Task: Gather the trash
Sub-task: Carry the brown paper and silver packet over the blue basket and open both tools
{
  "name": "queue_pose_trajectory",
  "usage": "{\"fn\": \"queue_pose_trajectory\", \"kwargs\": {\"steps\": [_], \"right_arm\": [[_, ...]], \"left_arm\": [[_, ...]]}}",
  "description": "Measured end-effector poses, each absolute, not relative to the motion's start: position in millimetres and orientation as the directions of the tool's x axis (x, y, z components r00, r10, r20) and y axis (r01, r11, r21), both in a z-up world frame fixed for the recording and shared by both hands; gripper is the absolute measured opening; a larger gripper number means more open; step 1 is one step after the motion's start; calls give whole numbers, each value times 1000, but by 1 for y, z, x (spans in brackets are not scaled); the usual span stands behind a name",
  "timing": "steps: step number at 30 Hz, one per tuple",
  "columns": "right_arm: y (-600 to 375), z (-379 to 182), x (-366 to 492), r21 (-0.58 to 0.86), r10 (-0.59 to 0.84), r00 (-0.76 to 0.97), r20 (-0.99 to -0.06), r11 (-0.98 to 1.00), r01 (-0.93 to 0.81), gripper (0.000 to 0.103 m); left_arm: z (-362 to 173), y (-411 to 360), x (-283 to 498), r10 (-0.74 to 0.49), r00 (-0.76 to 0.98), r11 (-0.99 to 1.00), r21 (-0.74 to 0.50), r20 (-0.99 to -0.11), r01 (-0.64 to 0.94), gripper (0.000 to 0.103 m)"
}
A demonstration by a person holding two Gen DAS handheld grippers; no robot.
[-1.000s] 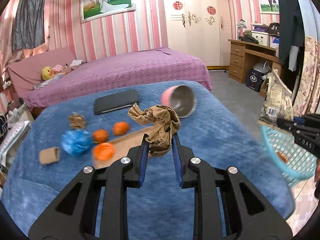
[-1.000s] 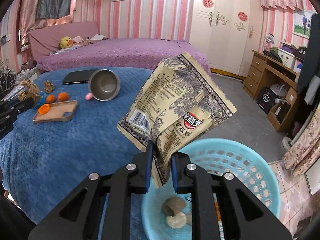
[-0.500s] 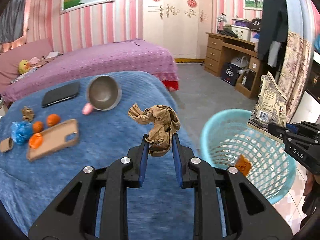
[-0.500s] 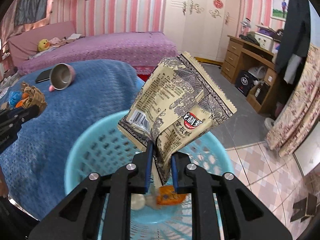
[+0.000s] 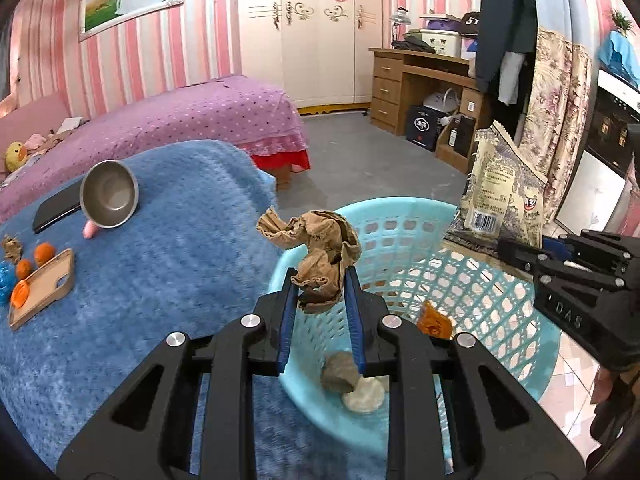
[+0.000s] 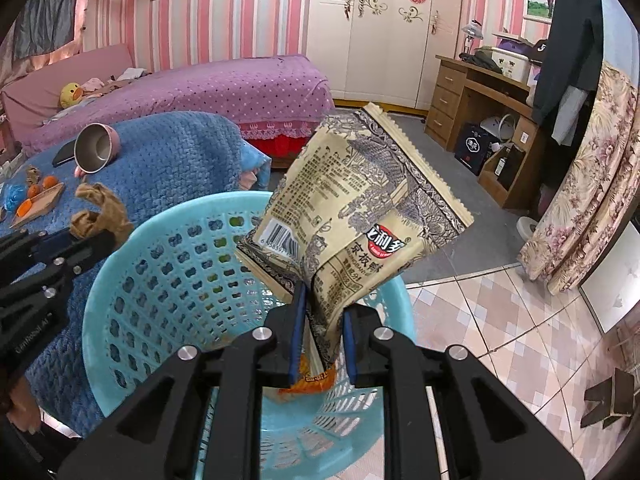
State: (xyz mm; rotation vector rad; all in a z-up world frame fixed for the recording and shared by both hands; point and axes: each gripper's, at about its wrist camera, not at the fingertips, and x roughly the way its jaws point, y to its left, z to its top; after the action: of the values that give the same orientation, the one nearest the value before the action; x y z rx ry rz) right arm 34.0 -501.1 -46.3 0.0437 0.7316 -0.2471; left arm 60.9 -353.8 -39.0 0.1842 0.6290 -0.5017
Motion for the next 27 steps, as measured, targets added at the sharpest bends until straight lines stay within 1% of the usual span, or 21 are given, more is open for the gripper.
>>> {"fn": "queue_pose_trajectory", "kwargs": {"steps": [4, 6, 8, 9, 11, 14, 18, 21, 23, 25, 27], "right_arm": [[-508, -49, 33, -27, -200, 714, -671, 969, 246, 17], [-508, -51, 33, -26, -199, 712, -674, 969, 246, 17], [-508, -52, 34, -25, -196, 710, -676, 970, 243, 17], [-507, -52, 34, -25, -195, 710, -677, 970, 242, 17], [-506, -54, 36, -23, -191, 708, -680, 971, 239, 17], [-507, -55, 38, -24, -187, 705, -685, 972, 235, 17], [-505, -57, 42, -28, -178, 699, -692, 975, 221, 18], [-499, -60, 45, -36, -177, 696, -696, 977, 212, 25], [-497, -62, 48, -42, -186, 688, -701, 975, 220, 35], [-497, -65, 51, -49, -199, 670, -715, 971, 236, 59], [-496, -67, 54, -56, -216, 658, -722, 965, 254, 66]], "left_arm": [[-38, -363, 70, -392, 685, 862, 15, -614, 507, 26], [-38, -360, 73, -388, 686, 866, 11, -615, 500, 38], [-36, -357, 78, -378, 693, 875, 6, -614, 484, 61], [-35, -353, 79, -371, 703, 882, 7, -607, 471, 64], [-32, -349, 82, -355, 718, 891, 16, -598, 454, 79], [-26, -333, 88, -323, 749, 910, 27, -579, 413, 87], [-21, -306, 99, -298, 765, 928, 14, -571, 371, 93], [-18, -290, 102, -281, 774, 939, 6, -568, 345, 95], [-19, -277, 103, -261, 782, 946, 11, -566, 324, 95], [-20, -266, 102, -240, 790, 950, 30, -564, 310, 96], [-20, -260, 102, -225, 797, 953, 44, -561, 300, 96]]}}
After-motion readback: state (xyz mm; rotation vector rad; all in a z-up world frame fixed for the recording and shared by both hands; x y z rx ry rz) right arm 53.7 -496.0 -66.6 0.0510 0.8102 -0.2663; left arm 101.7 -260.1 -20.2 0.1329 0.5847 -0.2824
